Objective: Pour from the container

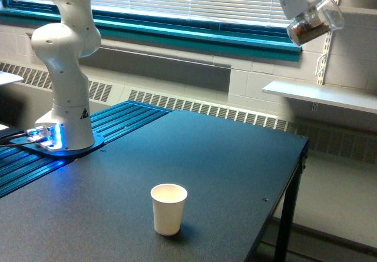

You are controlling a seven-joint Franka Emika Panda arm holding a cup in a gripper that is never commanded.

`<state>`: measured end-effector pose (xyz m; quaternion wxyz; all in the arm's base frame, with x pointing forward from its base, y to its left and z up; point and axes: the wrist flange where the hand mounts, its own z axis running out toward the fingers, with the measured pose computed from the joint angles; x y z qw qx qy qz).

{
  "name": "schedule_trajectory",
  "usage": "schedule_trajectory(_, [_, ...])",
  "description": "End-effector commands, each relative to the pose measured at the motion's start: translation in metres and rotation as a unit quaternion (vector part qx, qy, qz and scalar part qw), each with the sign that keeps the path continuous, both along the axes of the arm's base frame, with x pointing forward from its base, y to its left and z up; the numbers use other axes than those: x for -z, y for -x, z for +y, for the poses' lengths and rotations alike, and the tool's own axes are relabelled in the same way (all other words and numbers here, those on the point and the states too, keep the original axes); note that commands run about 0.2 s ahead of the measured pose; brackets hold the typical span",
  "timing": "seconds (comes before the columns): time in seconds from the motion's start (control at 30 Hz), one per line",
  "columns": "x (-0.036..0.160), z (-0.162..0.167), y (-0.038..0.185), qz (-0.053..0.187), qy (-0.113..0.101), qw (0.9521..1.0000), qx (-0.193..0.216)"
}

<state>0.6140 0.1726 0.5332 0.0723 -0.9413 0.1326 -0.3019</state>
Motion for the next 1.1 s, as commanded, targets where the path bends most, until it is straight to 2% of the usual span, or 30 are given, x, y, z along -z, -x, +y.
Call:
schedule_trajectory(0.03, [0.012,0.006,0.001,0.010,0.006,0.9999,-0.006])
schedule_trajectory(0.4, [0.010,0.017,0.006,-0.001,0.005,0.9999,-0.013])
schedule_trajectory(0.5, [0.014,0.016,0.007,0.001,0.011,0.9999,-0.013])
schedule_trajectory(0.77, [0.030,0.001,0.010,0.005,0.023,0.9997,0.002])
schedule_trajectory(1.1, [0.037,-0.022,0.014,0.004,0.022,0.9993,0.030])
